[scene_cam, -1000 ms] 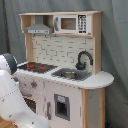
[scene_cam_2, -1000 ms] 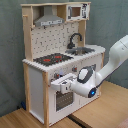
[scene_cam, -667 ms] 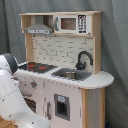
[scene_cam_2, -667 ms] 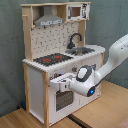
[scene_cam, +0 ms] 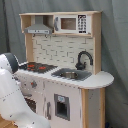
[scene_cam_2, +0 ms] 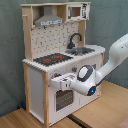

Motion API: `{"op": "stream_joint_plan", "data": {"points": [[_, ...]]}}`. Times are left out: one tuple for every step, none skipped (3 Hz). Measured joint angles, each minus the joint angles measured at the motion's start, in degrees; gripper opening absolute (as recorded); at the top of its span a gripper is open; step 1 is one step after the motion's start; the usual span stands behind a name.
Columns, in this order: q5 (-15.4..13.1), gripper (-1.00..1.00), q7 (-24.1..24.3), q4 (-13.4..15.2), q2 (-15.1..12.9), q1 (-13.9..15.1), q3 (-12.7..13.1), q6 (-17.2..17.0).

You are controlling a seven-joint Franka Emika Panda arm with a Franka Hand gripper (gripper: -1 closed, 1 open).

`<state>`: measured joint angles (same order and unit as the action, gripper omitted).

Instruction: Play with the kitchen

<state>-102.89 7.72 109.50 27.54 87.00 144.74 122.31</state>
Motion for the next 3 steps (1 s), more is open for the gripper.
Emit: {"op": "stream_joint_plan", "data": {"points": [[0.0,-1.0,5.8,0.0,-0.1,0.0,0.0,0.2],[0.1,-1.0,12.0,0.0,-0.2,0.0,-0.1,0.6],[0.1,-1.0,19.7,0.0,-0.3,0.1,-0.1,1.0]]}}
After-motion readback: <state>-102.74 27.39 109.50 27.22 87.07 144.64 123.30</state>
